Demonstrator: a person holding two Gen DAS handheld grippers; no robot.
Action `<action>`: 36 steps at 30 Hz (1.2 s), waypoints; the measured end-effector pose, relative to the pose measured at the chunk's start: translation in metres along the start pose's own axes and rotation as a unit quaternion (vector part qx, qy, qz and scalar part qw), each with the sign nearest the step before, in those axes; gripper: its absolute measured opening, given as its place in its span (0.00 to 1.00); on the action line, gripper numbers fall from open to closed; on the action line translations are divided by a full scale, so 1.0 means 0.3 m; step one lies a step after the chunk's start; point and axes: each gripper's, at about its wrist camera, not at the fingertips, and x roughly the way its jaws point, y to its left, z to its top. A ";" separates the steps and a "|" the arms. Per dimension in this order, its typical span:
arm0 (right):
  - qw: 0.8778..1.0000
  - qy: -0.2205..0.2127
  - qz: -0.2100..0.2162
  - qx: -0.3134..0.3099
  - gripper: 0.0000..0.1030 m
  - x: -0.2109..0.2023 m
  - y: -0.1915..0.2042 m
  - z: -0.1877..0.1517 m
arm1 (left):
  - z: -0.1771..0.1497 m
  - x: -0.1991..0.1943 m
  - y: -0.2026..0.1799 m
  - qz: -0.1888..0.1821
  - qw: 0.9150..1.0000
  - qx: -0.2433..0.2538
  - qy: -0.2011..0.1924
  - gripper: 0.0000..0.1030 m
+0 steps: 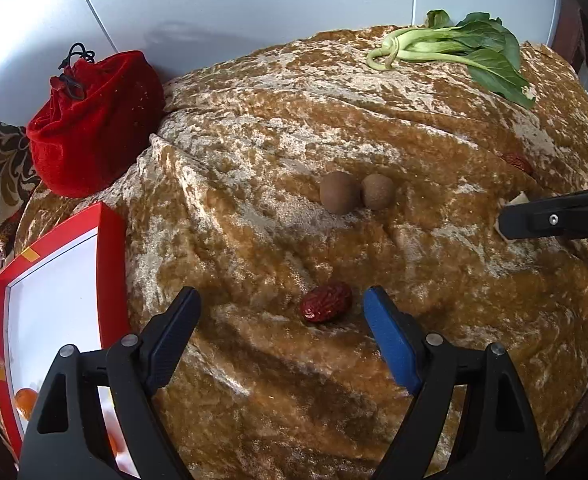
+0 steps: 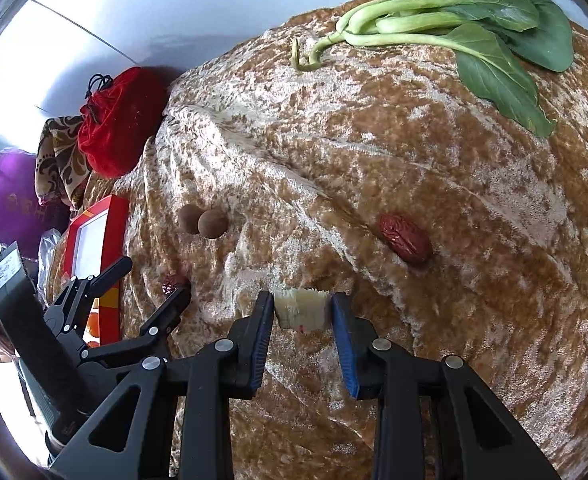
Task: Organize fruits
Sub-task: 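Grasp the red jujube date with the left tool while the right tool holds the cube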
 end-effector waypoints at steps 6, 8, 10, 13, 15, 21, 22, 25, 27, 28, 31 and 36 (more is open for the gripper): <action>1.000 0.008 -0.005 -0.001 0.30 0.023 -0.002 -0.004 | -0.016 0.011 -0.012 -0.007 1.000 0.000 0.012 0.82; 1.000 0.009 -0.006 -0.001 0.30 0.027 -0.003 -0.005 | -0.010 0.008 -0.006 -0.002 1.000 -0.005 0.005 0.82; 1.000 0.010 -0.007 -0.001 0.30 0.030 -0.002 -0.006 | 0.000 0.006 0.009 -0.002 1.000 -0.017 -0.002 0.82; 1.000 0.012 -0.009 -0.001 0.30 0.038 -0.001 -0.007 | 0.005 0.019 0.016 -0.010 1.000 -0.022 0.001 0.80; 1.000 0.012 -0.009 0.000 0.30 0.042 -0.001 -0.007 | 0.001 0.029 0.003 -0.011 1.000 -0.010 0.008 0.76; 1.000 0.014 -0.008 0.001 0.30 0.043 -0.003 -0.004 | -0.004 0.042 -0.003 -0.017 1.000 -0.005 0.015 0.64; 1.000 0.014 -0.009 0.000 0.31 0.042 -0.002 -0.005 | -0.003 0.043 -0.002 -0.018 1.000 -0.006 0.015 0.62; 1.000 0.017 -0.007 -0.001 0.31 0.048 -0.001 -0.005 | -0.005 0.043 -0.010 -0.023 1.000 -0.003 0.013 0.52; 1.000 0.018 -0.009 -0.003 0.31 0.052 0.002 -0.006 | -0.008 0.039 -0.019 -0.027 1.000 0.003 0.009 0.45; 1.000 0.018 -0.010 -0.004 0.31 0.052 0.004 -0.006 | -0.012 0.037 -0.026 -0.028 1.000 0.007 0.009 0.44; 1.000 0.020 -0.010 -0.010 0.30 0.051 0.010 -0.008 | -0.016 0.030 -0.037 -0.031 0.999 0.016 0.008 0.36; 1.000 0.021 -0.014 -0.016 0.30 0.056 0.021 -0.012 | -0.019 0.026 -0.049 -0.038 0.999 0.022 0.009 0.25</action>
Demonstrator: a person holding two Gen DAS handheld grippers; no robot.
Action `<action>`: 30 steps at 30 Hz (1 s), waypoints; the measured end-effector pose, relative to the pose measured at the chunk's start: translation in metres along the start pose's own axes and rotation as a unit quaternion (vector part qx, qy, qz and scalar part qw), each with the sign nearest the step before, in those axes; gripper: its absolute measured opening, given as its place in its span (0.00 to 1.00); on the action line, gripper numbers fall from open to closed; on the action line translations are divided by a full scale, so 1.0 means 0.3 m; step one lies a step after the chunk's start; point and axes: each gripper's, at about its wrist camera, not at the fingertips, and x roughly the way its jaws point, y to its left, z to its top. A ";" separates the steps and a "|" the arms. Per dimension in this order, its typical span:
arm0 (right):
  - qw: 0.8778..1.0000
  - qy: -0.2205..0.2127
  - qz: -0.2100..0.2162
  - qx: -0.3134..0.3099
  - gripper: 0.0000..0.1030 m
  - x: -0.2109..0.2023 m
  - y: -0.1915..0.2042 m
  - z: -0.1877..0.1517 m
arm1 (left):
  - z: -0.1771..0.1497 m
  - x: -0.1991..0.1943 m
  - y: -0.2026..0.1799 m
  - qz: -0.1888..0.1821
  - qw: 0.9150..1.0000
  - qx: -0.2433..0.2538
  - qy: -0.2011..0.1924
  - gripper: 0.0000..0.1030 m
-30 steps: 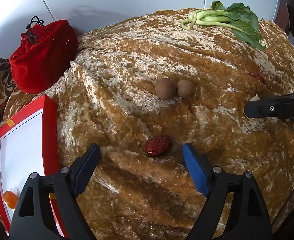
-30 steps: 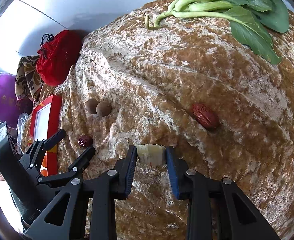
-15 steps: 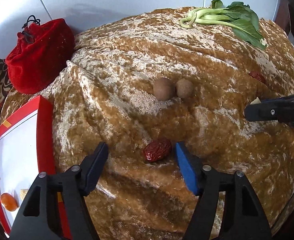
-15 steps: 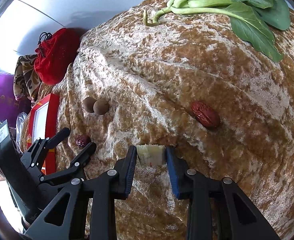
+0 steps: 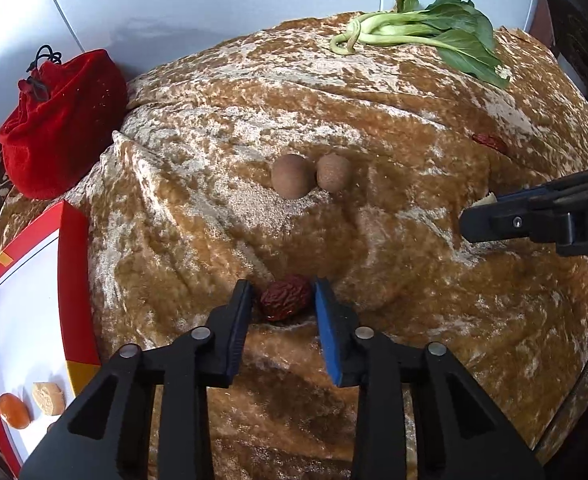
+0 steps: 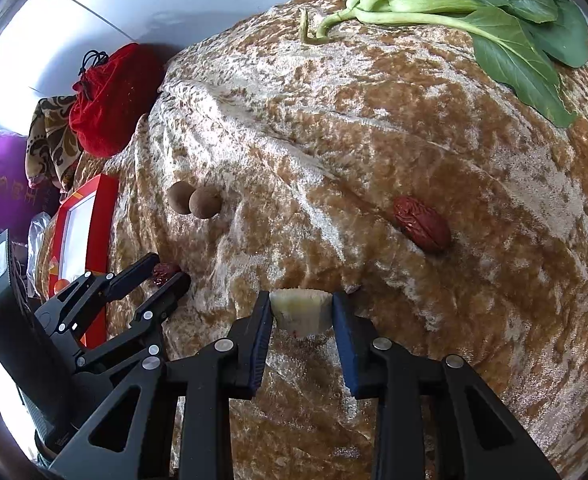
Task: Organize fruits
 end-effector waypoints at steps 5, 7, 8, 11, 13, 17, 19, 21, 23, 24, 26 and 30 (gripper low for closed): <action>1.000 -0.004 0.002 -0.001 0.29 -0.007 0.004 -0.002 | -0.009 -0.012 0.014 -0.013 1.000 -0.011 -0.002 0.24; 1.000 -0.005 0.007 -0.002 0.29 -0.008 0.014 -0.005 | -0.014 -0.020 0.016 -0.011 1.000 -0.015 -0.004 0.24; 1.000 -0.006 0.009 -0.004 0.29 -0.009 0.020 -0.005 | -0.010 -0.020 0.023 -0.011 1.000 -0.017 -0.006 0.24; 1.000 -0.009 0.017 -0.011 0.29 -0.012 0.043 -0.008 | -0.014 -0.041 0.037 -0.008 1.000 -0.024 -0.012 0.24; 1.000 -0.013 0.021 -0.018 0.29 -0.014 0.064 -0.011 | -0.016 -0.062 0.049 -0.007 0.999 -0.030 -0.018 0.24; 0.999 -0.018 0.027 -0.031 0.29 -0.013 0.104 -0.016 | -0.025 -0.108 0.075 0.004 0.999 -0.042 -0.034 0.24; 0.999 -0.019 0.029 -0.036 0.29 -0.010 0.127 -0.022 | -0.036 -0.134 0.089 0.016 0.998 -0.049 -0.042 0.24; 0.998 -0.020 0.033 -0.041 0.29 -0.004 0.153 -0.029 | -0.046 -0.162 0.105 0.026 0.997 -0.057 -0.050 0.24; 0.998 -0.020 0.036 -0.048 0.29 0.001 0.180 -0.037 | -0.056 -0.190 0.120 0.032 0.996 -0.067 -0.057 0.24; 0.998 -0.020 0.038 -0.050 0.29 0.003 0.191 -0.042 | -0.060 -0.205 0.125 0.036 0.995 -0.070 -0.062 0.24; 0.997 -0.021 0.042 -0.054 0.29 0.005 0.212 -0.056 | -0.069 -0.235 0.135 0.046 0.994 -0.074 -0.071 0.24; 0.996 -0.024 0.049 -0.065 0.29 0.007 0.259 -0.080 | -0.089 -0.286 0.152 0.072 0.990 -0.082 -0.085 0.24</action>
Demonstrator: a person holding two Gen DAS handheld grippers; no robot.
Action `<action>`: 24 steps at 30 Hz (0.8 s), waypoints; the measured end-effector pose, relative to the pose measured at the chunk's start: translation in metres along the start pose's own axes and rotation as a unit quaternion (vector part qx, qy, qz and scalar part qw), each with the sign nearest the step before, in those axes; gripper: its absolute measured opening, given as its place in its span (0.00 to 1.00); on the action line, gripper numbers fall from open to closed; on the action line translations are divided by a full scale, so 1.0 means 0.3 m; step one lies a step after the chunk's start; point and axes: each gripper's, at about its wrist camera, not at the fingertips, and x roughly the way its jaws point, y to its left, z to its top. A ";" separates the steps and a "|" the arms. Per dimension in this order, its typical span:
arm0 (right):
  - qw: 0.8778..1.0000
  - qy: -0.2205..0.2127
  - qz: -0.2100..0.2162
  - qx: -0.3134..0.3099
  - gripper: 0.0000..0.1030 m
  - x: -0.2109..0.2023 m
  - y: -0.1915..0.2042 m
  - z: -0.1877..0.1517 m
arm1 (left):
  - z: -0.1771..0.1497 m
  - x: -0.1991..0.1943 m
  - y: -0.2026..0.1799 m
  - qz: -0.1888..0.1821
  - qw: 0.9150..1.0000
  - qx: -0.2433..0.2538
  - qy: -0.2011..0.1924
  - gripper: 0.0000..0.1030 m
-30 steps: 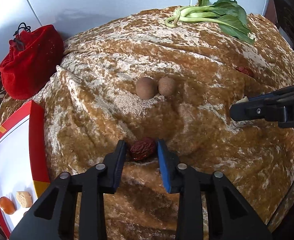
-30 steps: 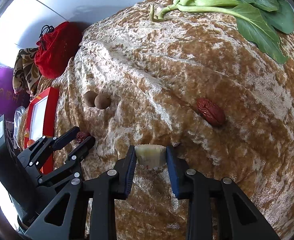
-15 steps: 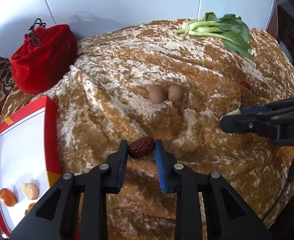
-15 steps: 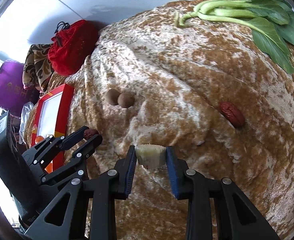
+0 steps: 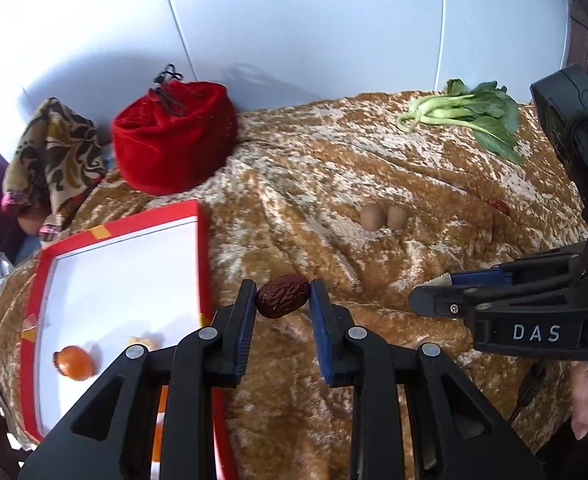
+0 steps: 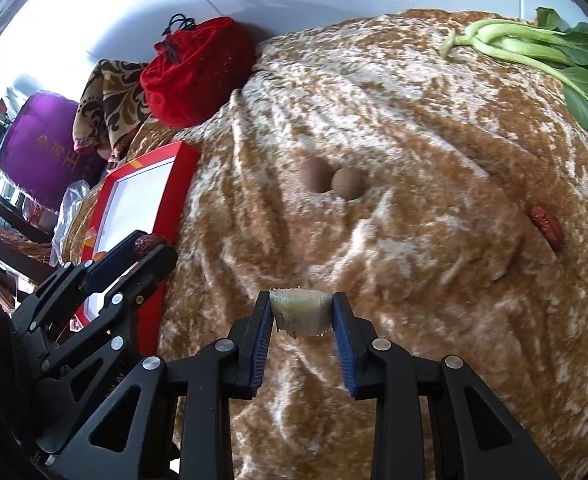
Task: Organize fruits
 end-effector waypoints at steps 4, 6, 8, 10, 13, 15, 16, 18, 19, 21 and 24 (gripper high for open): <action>1.000 -0.008 0.008 -0.010 0.29 -0.006 0.045 -0.011 | -0.025 -0.059 0.034 0.041 0.999 -0.012 -0.023 0.24; 1.000 -0.015 0.010 -0.018 0.29 -0.013 0.073 -0.019 | -0.049 -0.095 0.067 0.064 0.997 -0.025 -0.034 0.24; 0.999 -0.024 0.013 -0.032 0.29 -0.024 0.107 -0.028 | -0.072 -0.121 0.104 0.083 0.995 -0.038 -0.043 0.24; 0.998 -0.033 0.018 -0.046 0.29 -0.034 0.140 -0.037 | -0.089 -0.144 0.147 0.100 0.992 -0.055 -0.049 0.24; 0.996 -0.047 0.019 -0.068 0.29 -0.041 0.198 -0.050 | -0.119 -0.181 0.205 0.132 0.986 -0.078 -0.060 0.24; 0.994 -0.058 0.017 -0.086 0.29 -0.044 0.248 -0.056 | -0.138 -0.197 0.240 0.151 0.982 -0.093 -0.067 0.24; 0.993 -0.064 0.018 -0.094 0.29 -0.045 0.271 -0.061 | -0.150 -0.204 0.257 0.158 0.980 -0.102 -0.069 0.24; 0.990 -0.077 0.015 -0.117 0.29 -0.049 0.331 -0.072 | -0.172 -0.205 0.293 0.168 0.976 -0.119 -0.065 0.24; 0.988 -0.083 0.011 -0.127 0.29 -0.051 0.362 -0.078 | -0.183 -0.203 0.307 0.173 0.975 -0.125 -0.062 0.24; 0.985 -0.092 0.004 -0.149 0.29 -0.049 0.423 -0.093 | -0.209 -0.200 0.344 0.184 0.971 -0.141 -0.053 0.24; 0.979 -0.099 -0.007 -0.177 0.29 -0.036 0.508 -0.112 | -0.245 -0.206 0.399 0.193 0.966 -0.166 -0.047 0.24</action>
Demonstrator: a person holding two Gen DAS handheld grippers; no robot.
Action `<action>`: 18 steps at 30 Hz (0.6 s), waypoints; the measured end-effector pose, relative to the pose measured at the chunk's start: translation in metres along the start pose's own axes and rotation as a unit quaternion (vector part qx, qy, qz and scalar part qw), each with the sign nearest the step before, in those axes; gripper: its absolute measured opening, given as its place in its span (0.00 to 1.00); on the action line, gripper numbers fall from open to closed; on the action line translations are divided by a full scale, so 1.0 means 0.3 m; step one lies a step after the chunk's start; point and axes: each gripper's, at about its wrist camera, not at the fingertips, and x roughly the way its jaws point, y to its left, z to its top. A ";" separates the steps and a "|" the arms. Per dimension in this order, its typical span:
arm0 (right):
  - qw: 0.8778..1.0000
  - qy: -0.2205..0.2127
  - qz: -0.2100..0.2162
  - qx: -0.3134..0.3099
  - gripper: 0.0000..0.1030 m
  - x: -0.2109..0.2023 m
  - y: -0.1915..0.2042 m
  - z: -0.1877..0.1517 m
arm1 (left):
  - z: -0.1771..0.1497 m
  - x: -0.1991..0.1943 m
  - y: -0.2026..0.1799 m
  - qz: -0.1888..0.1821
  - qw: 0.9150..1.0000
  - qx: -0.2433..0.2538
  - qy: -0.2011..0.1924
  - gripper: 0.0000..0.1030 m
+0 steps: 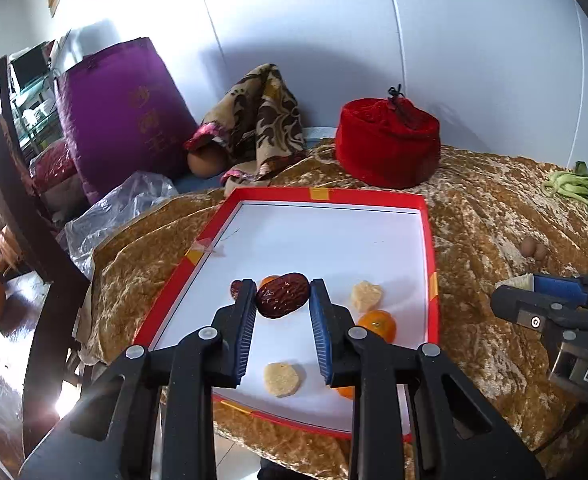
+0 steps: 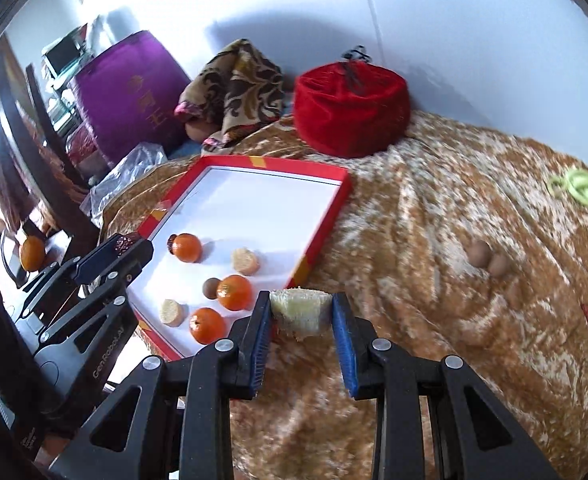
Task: Organize fruits
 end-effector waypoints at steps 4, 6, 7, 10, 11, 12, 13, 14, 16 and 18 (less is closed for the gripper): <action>0.999 -0.005 -0.006 -0.035 0.29 0.024 0.100 0.009 | -0.017 0.007 0.078 0.027 0.999 -0.026 0.000 0.24; 0.999 -0.009 -0.008 -0.049 0.29 0.035 0.146 0.016 | -0.027 0.011 0.110 0.039 0.999 -0.037 0.002 0.24; 0.998 -0.012 -0.009 -0.056 0.29 0.041 0.167 0.018 | -0.031 0.016 0.125 0.044 0.998 -0.042 0.004 0.24; 0.996 -0.021 -0.017 -0.080 0.29 0.062 0.237 0.025 | -0.043 0.044 0.159 0.060 0.997 -0.054 0.013 0.24; 0.996 -0.025 -0.021 -0.088 0.29 0.070 0.257 0.025 | -0.047 0.059 0.167 0.066 0.996 -0.056 0.019 0.24; 0.995 -0.027 -0.025 -0.095 0.29 0.081 0.276 0.025 | -0.049 0.073 0.175 0.067 0.996 -0.061 0.026 0.24; 0.994 -0.028 -0.029 -0.099 0.29 0.096 0.290 0.025 | -0.051 0.085 0.181 0.070 0.995 -0.067 0.032 0.24; 0.994 -0.028 -0.032 -0.102 0.29 0.110 0.300 0.024 | -0.053 0.098 0.183 0.077 0.994 -0.069 0.037 0.24; 0.993 -0.026 -0.038 -0.106 0.29 0.141 0.310 0.021 | -0.052 0.115 0.183 0.084 0.993 -0.074 0.042 0.24; 0.993 -0.027 -0.047 -0.110 0.29 0.169 0.312 0.018 | -0.049 0.120 0.176 0.093 0.992 -0.072 0.038 0.24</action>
